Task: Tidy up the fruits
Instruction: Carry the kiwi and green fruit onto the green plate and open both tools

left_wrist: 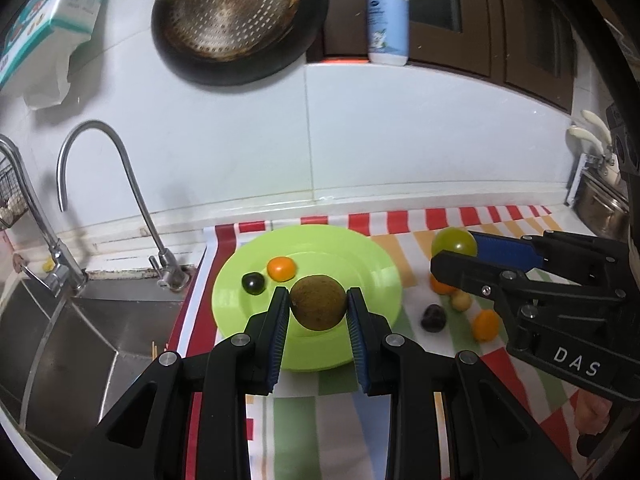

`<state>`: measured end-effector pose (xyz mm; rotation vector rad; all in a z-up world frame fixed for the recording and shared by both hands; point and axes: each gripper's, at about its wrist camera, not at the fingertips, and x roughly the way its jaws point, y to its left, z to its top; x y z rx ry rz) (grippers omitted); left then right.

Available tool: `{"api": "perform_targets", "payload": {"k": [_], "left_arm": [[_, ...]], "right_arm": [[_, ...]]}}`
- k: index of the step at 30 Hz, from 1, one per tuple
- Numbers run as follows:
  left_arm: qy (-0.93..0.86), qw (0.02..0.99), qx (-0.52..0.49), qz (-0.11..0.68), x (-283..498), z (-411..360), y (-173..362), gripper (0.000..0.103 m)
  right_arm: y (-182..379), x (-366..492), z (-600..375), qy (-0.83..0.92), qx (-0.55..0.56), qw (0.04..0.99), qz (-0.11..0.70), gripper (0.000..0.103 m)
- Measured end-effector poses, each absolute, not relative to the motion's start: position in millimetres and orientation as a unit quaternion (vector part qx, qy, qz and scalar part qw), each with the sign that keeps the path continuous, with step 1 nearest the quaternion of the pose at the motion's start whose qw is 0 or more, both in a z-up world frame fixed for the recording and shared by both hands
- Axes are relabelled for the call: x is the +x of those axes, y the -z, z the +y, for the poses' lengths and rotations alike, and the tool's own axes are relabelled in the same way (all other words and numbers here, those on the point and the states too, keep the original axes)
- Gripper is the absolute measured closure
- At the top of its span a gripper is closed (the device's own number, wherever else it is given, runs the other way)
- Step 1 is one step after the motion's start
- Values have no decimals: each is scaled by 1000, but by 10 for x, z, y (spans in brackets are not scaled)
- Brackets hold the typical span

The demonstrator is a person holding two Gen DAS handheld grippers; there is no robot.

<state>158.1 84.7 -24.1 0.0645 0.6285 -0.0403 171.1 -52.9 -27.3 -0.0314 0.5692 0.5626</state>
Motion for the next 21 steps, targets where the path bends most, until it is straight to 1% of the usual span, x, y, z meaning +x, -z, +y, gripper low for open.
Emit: {"api": "perform_targets", "payload": {"k": [21], "left_arm": [[15, 931, 16, 366, 2188, 1186, 884, 74]], "right_arm": [[948, 2398, -77, -277, -5, 888, 367, 73]]}}
